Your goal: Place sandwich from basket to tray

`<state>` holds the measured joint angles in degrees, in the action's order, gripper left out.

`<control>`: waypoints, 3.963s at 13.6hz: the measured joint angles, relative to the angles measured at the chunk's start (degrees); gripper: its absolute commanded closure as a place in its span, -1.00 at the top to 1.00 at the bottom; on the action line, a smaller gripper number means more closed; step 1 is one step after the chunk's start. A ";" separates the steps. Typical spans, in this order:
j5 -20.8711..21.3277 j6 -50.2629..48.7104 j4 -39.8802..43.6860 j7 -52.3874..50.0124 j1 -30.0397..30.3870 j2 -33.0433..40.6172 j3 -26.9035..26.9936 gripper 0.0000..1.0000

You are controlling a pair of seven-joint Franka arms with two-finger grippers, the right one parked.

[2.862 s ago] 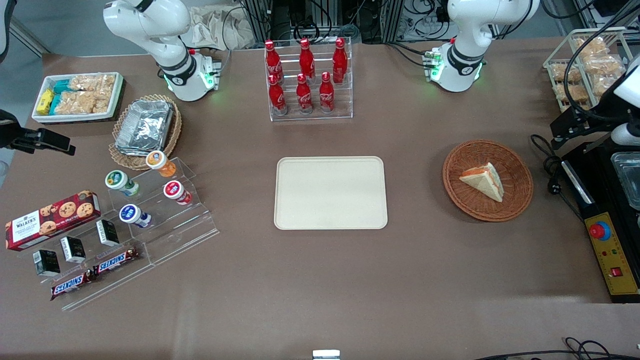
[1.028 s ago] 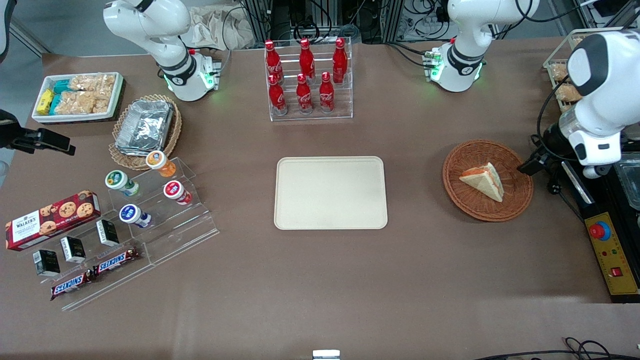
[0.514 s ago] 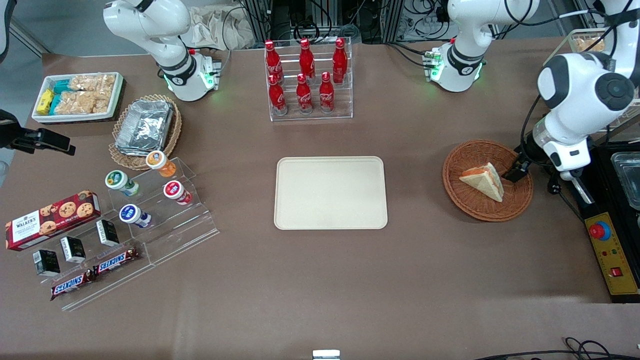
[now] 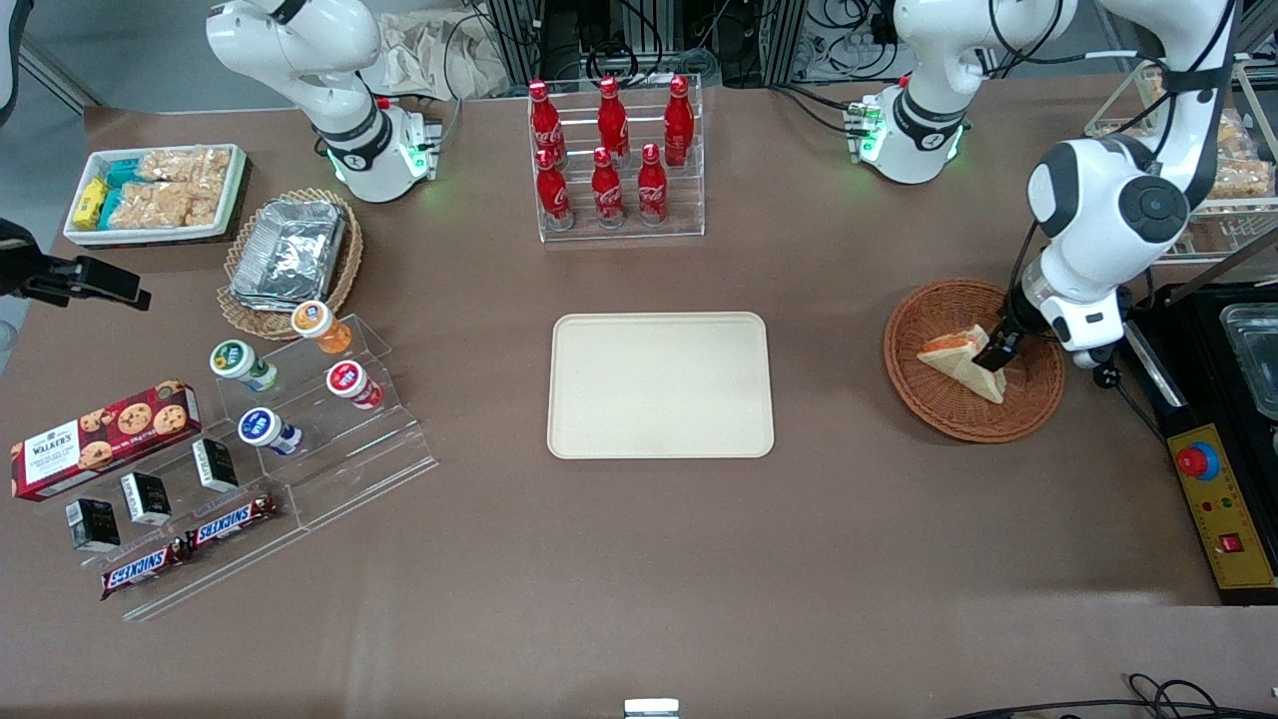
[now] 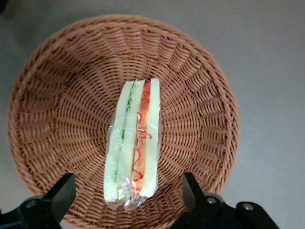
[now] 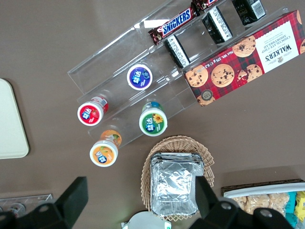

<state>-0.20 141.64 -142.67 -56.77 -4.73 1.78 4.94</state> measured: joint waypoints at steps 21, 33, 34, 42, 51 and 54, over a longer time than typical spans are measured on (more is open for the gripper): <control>0.28 -20.61 13.35 1.12 -1.04 0.63 -5.34 -1.00; 8.56 -34.83 37.62 3.19 -1.51 -9.95 -30.65 -1.00; 10.47 -34.78 38.96 3.28 -1.51 -12.43 -32.24 -1.00; 17.29 -21.79 41.34 3.26 -5.56 -30.09 -35.88 -1.00; 26.94 -16.45 41.67 -1.54 -7.98 -38.62 -35.87 1.00; 28.83 -16.40 41.89 -1.82 -7.99 -39.81 -35.86 1.00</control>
<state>28.63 125.25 -100.78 -58.59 -12.72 -38.03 -30.92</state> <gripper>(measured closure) 0.401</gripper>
